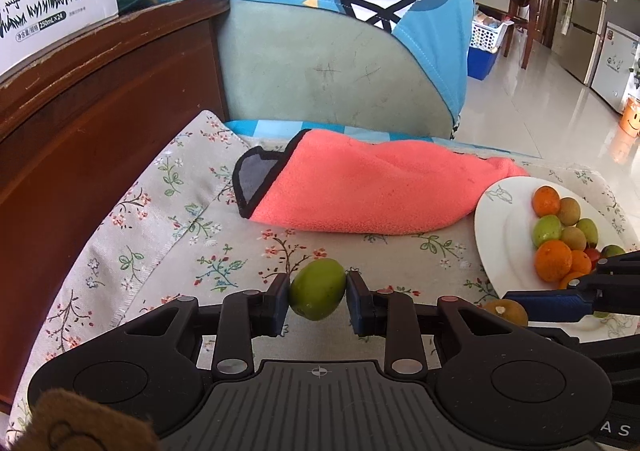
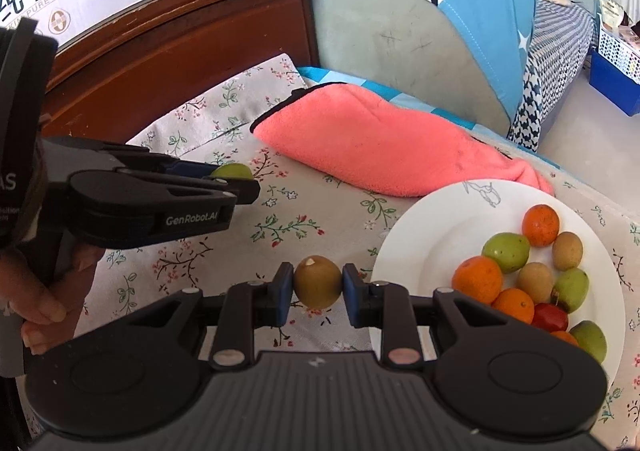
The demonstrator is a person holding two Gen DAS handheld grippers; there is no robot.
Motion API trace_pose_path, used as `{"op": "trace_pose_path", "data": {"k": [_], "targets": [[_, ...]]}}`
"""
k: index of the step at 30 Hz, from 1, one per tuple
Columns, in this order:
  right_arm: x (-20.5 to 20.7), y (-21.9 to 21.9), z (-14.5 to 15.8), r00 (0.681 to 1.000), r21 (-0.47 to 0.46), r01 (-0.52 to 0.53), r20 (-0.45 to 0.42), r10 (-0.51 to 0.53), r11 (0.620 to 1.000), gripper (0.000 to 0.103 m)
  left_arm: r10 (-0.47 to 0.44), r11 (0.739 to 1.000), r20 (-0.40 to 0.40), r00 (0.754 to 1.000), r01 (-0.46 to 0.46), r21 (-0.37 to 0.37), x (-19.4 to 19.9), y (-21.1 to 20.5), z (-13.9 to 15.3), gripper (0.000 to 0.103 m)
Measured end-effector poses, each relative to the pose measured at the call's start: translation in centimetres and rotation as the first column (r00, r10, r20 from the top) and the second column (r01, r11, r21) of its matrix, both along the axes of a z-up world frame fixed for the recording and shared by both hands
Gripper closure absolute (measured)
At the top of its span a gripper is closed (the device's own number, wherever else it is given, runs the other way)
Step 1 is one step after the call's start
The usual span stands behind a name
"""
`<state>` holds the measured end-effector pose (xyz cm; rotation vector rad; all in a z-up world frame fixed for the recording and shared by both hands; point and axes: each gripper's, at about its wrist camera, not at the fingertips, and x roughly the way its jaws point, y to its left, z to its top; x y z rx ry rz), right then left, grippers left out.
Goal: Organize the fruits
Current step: 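Carry the green jujube and brown kiwi over the white plate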
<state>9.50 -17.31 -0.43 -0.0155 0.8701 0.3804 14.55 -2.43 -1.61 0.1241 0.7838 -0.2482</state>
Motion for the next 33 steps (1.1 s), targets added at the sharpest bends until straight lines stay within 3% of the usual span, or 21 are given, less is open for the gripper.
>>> {"op": "trace_pose_path", "data": {"k": [19,33], "targets": [[0.7,-4.4,4.2,0.985,0.104,0.121,0.108,-0.132,0.987,0.076,-0.005,0.994,0.087,0.996,0.015,-0.111,-1.1,-1.7,3.9,0.075],[0.4,-10.6,5.2,0.957,0.185,0.259,0.082,-0.278,0.948,0.076,-0.124,0.977,0.093,0.988,0.138,-0.162,-2.2,-6.5,4.1,0.075]]}}
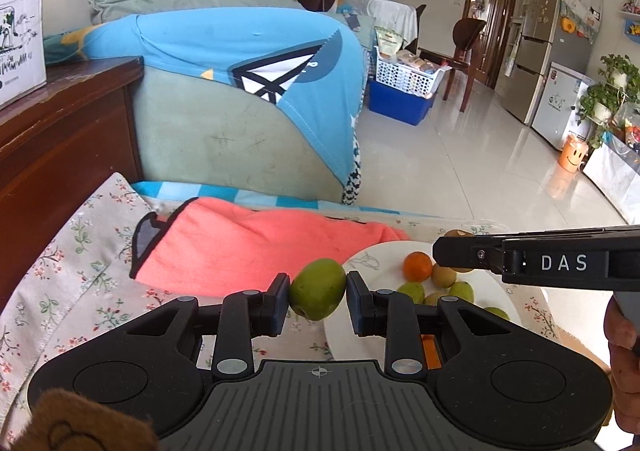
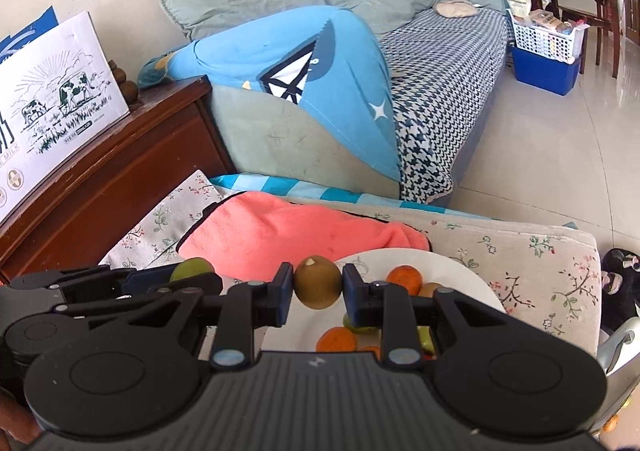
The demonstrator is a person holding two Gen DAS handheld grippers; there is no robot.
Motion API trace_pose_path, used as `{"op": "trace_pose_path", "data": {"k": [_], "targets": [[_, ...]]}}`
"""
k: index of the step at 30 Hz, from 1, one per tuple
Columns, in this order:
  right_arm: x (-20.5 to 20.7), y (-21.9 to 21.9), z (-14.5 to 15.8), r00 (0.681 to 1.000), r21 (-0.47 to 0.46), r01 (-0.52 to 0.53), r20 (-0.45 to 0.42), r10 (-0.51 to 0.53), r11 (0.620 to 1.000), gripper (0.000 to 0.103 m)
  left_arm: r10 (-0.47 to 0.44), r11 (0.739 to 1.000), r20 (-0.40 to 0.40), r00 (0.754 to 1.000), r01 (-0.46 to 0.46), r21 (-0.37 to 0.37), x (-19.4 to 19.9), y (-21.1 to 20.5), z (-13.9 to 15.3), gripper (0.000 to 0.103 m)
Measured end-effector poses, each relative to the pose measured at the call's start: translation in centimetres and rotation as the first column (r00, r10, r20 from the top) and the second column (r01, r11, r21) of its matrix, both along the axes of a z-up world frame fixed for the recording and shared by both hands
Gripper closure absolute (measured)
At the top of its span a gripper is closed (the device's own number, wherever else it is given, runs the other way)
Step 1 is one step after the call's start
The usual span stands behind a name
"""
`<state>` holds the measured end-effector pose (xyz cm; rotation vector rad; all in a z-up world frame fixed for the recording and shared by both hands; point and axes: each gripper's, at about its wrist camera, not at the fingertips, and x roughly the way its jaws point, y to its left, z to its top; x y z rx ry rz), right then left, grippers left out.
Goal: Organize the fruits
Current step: 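Carry the green jujube and brown kiwi over the white plate, then lower both fruits onto the plate and open both grippers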
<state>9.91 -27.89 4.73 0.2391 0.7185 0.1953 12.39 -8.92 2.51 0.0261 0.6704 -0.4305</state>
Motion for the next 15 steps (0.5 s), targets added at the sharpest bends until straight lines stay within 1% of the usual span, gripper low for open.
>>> {"op": "trace_pose_path", "data": {"k": [4,10,15], "targets": [[-0.2,-1.6,-0.3,0.999,0.013,0.046,-0.014,-0.046,0.999,0.076,-0.028,1.000,-0.005,1.000,0.028,0.005,-0.2,-1.2,-0.4,0.075],[-0.3,-4.2,-0.6,0.991,0.064,0.132,-0.038,-0.130,0.989,0.076,-0.048,0.999,-0.026,0.998,0.049,0.005,-0.4,-2.5,-1.1,0.075],[-0.3,-5.9,-1.3,0.977,0.077,0.203,-0.080,-0.197,0.976,0.076,-0.059,0.998,-0.045,0.997,0.061,0.034,-0.4,-3.6,-1.9,0.075]]}}
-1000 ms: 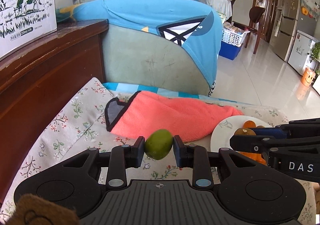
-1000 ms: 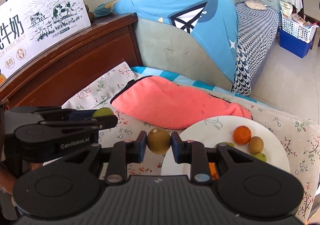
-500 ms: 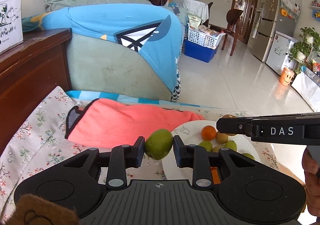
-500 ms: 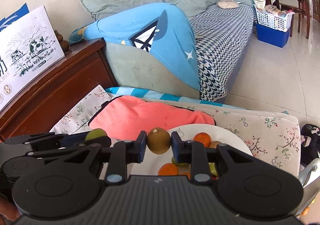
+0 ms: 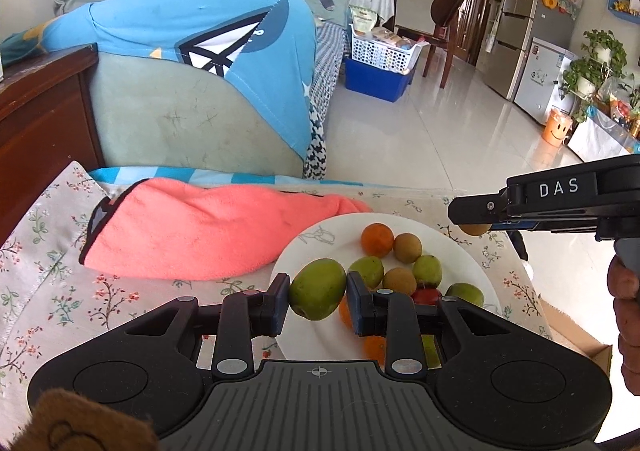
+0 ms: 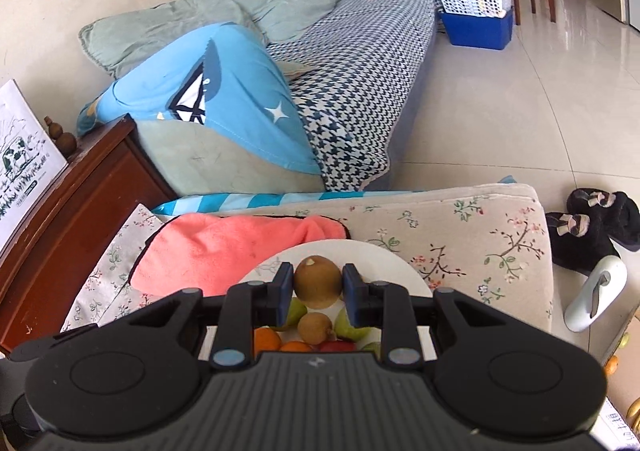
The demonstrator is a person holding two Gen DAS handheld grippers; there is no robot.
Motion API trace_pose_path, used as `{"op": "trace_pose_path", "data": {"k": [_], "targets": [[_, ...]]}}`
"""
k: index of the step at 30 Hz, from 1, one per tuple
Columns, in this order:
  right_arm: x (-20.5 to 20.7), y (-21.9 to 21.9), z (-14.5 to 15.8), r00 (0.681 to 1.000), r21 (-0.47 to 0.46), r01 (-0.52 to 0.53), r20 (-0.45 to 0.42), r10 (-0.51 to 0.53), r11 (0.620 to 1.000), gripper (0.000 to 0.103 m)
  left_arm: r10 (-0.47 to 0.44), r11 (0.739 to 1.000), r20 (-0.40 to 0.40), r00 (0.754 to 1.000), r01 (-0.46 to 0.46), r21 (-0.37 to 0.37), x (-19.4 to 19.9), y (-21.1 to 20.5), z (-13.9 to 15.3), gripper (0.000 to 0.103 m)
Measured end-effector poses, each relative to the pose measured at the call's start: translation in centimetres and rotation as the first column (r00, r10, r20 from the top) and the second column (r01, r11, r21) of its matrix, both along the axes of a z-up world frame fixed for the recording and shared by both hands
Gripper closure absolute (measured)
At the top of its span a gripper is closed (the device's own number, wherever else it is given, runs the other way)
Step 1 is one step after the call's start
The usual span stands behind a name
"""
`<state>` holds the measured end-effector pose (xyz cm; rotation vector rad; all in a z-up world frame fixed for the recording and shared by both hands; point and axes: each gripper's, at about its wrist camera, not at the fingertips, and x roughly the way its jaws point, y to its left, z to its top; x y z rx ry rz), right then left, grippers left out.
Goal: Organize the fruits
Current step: 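Lower both fruits onto the plate and open both grippers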
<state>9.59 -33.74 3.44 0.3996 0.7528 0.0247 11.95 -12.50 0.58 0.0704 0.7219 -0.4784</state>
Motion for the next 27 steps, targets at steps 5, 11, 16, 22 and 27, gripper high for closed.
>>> {"op": "trace_pose_path", "data": {"k": [5,11,16,22,27], "targets": [[0.0,-1.5,-1.3,0.996,0.029,0.059,-0.062,-0.058,0.998,0.076,0.017,0.999,-0.019,1.000,-0.017,0.032,0.1,-0.3,-0.9,0.075],[0.3,-1.7,-2.6,0.990,0.039,0.091,-0.109,-0.086,0.995,0.076,0.037,0.999,-0.048,0.998,-0.035,0.036,0.5,-0.1,-1.8,0.075],[0.4,-2.1,-3.4,0.982,0.046,0.135,-0.142,-0.127,0.990,0.073,0.035,0.999,-0.026,0.999,-0.034,0.030,0.3,-0.3,-1.4,0.073],[0.4,-2.1,-3.3,0.981,0.052,0.139,-0.141,-0.130,0.989,0.072,0.052,0.998,-0.002,0.999,-0.052,0.037,-0.2,-0.5,-0.8,0.046],[0.4,-1.8,-2.8,0.986,0.043,0.124,-0.121,-0.118,0.991,0.069,0.082,0.996,0.021,0.996,-0.082,0.027,-0.4,-0.3,0.3,0.023]]}}
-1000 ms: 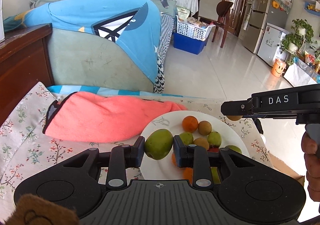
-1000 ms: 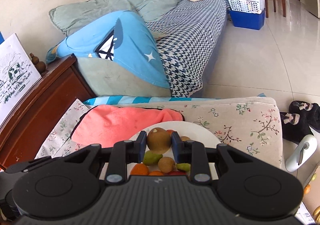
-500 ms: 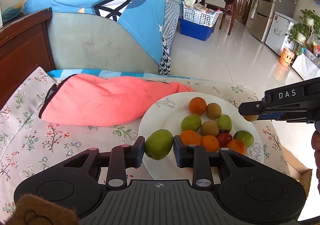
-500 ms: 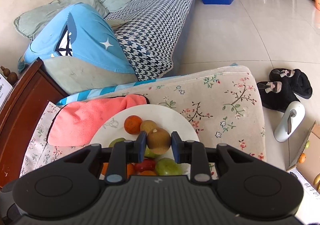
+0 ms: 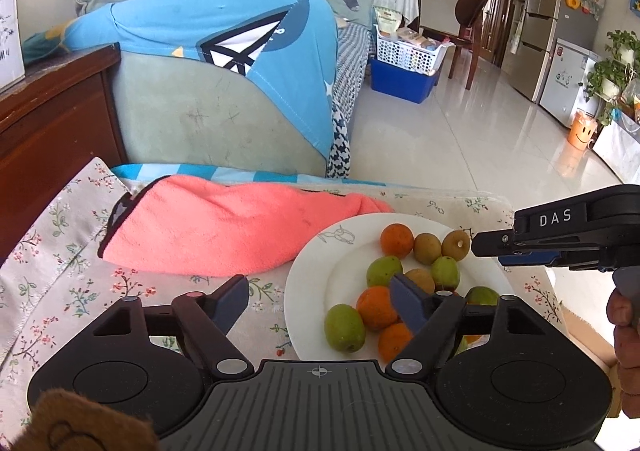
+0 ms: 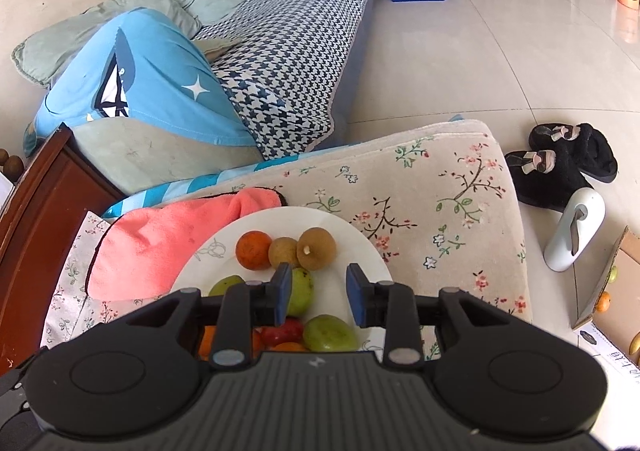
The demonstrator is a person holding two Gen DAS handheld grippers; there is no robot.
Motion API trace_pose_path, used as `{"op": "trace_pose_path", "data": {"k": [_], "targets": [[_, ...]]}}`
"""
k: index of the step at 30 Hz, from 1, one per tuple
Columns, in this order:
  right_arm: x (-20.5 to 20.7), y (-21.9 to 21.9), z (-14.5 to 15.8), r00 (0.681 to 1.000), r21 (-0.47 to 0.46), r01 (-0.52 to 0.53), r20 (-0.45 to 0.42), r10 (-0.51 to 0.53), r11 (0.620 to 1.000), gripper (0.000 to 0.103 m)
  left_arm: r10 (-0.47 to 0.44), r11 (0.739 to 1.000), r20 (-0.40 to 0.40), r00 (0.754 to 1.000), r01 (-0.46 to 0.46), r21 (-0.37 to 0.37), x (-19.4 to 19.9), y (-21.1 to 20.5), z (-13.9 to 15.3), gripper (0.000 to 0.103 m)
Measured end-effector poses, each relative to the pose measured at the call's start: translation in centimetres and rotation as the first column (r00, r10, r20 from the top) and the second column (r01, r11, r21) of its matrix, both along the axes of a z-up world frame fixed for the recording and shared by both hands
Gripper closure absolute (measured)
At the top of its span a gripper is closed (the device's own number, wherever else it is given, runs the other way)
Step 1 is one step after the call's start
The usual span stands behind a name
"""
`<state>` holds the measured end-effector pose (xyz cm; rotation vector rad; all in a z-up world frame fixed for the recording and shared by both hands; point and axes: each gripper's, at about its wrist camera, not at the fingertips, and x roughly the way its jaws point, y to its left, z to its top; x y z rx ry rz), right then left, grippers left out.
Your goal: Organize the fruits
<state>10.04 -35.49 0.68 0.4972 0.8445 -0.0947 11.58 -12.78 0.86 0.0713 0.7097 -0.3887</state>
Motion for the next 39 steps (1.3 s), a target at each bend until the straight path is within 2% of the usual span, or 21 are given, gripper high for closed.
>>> {"op": "trace_pose_path", "data": {"k": [4,7,10,13,17,25,29,33,35,39], "targets": [[-0.1,0.5,0.5,1.000,0.008,-0.028,0.012,0.027,1.000,0.067,0.014,1.000,-0.012,1.000,-0.014,0.003,-0.1,0.1,0.6,0.013],[-0.2,1.1,0.9,0.999,0.009,-0.041,0.020,0.040,0.999,0.066,0.021,0.999,-0.024,1.000,-0.020,0.025,-0.4,0.0,0.7,0.012],[-0.5,1.6,1.4,0.999,-0.019,-0.045,0.024,0.045,0.999,0.056,0.029,0.998,-0.045,0.999,-0.026,0.060,-0.7,-0.2,0.6,0.010],[-1.1,2.3,2.0,0.998,-0.053,-0.053,0.022,0.054,0.997,0.052,0.042,0.996,-0.054,0.998,-0.037,0.086,-1.0,-0.3,0.5,0.010],[-2.0,2.8,2.6,0.999,-0.067,-0.049,0.004,0.049,0.997,0.040,0.059,0.995,-0.086,0.995,-0.051,0.091,-1.7,-0.2,0.3,0.010],[-4.6,3.2,3.4,1.000,-0.117,-0.003,0.007,0.004,0.993,0.031,0.089,0.991,-0.132,0.987,-0.074,0.110,-3.3,0.2,0.1,0.008],[-6.5,3.3,3.4,1.000,-0.114,0.022,0.009,-0.021,0.993,0.026,0.101,0.990,-0.150,0.984,-0.085,0.115,-4.1,0.5,0.0,0.008],[-8.1,3.8,2.9,1.000,-0.123,0.014,-0.012,-0.015,0.992,0.025,0.124,0.986,-0.170,0.978,-0.101,0.134,-5.4,1.0,-0.5,0.007],[-8.7,4.2,2.8,1.000,-0.149,0.008,-0.026,-0.012,0.989,0.020,0.133,0.983,-0.179,0.975,-0.108,0.146,-6.3,1.4,-0.9,0.007],[-10.2,5.1,2.6,1.000,-0.203,-0.008,-0.023,0.004,0.979,0.018,0.153,0.980,-0.202,0.967,-0.122,0.158,-8.3,2.2,-1.6,0.007]]}}
